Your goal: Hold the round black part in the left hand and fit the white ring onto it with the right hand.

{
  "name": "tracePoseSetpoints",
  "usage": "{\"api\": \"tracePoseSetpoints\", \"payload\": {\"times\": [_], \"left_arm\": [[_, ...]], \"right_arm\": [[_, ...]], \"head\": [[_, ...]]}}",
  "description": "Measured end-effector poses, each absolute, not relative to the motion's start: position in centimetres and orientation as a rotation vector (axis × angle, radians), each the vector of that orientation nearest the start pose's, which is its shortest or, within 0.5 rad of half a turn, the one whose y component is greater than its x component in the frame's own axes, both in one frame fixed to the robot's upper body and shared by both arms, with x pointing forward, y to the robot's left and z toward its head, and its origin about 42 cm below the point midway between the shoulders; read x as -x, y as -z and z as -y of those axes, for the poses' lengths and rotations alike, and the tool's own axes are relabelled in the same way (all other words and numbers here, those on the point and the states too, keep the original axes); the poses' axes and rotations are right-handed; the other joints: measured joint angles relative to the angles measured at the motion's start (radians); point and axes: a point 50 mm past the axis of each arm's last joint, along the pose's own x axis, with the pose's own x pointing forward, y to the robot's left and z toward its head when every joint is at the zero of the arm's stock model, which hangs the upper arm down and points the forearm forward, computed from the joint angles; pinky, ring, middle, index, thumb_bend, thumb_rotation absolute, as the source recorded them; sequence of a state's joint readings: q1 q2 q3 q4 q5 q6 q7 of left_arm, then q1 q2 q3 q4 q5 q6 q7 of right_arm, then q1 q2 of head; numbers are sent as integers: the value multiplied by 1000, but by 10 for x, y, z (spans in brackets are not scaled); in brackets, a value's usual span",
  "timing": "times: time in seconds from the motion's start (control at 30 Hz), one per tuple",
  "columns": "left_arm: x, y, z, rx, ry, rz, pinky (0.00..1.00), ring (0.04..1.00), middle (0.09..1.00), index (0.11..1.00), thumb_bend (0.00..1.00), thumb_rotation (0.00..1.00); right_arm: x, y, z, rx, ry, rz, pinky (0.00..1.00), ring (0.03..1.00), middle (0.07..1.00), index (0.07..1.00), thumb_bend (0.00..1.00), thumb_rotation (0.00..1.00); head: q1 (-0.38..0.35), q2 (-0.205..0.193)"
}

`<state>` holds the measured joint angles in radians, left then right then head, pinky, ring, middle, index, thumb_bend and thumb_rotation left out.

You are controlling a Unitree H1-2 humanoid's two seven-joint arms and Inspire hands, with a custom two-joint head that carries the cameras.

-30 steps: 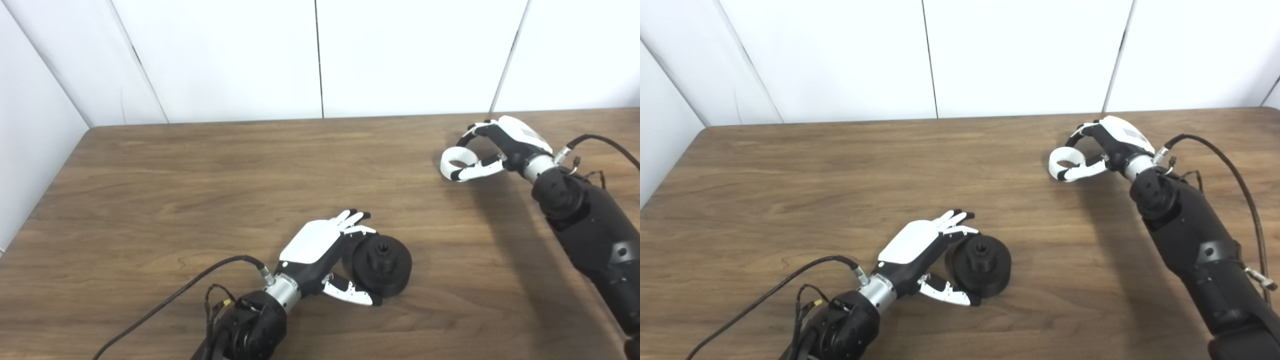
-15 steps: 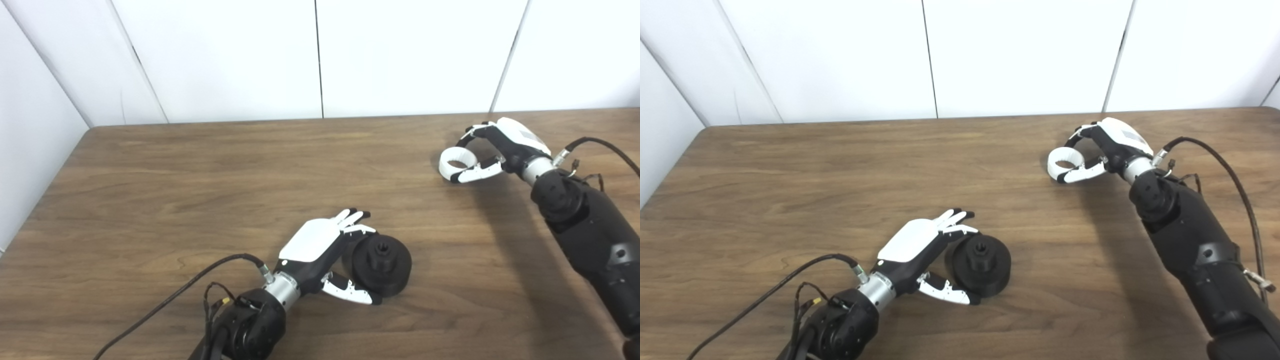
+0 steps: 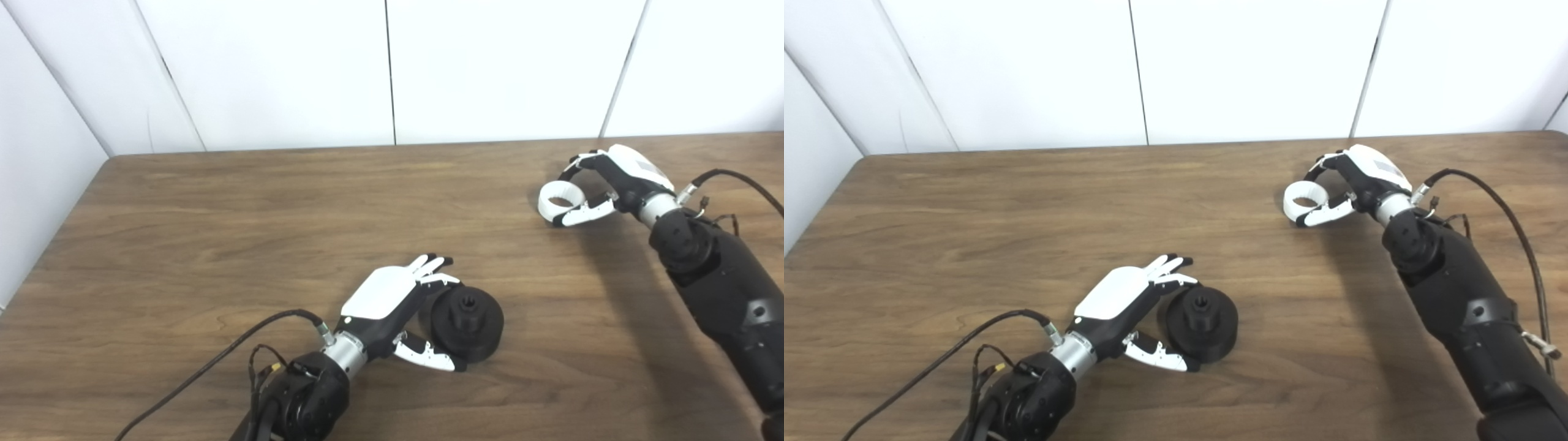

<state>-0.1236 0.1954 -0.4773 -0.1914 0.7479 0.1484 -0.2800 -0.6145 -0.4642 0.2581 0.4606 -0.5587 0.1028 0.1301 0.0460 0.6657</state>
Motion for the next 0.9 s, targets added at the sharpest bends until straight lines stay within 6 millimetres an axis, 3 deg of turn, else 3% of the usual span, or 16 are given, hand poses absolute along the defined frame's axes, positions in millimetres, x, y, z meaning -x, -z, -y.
{"api": "tracePoseSetpoints", "payload": {"times": [0.53,0.9], "left_arm": [[-283,-142,-130,-966,587,177,911,1000,972,768,964,349],[-283,-142,-129,-963,591,175,919,1000,973,768,960,362]], "right_arm": [[-466,-202,305,1121,-153,-7,912,965,879,622,767,238],[-458,-222,296,1116,-174,71,887,957,868,615,774,245]], "head": [[-5,-2],[-9,-3]]}}
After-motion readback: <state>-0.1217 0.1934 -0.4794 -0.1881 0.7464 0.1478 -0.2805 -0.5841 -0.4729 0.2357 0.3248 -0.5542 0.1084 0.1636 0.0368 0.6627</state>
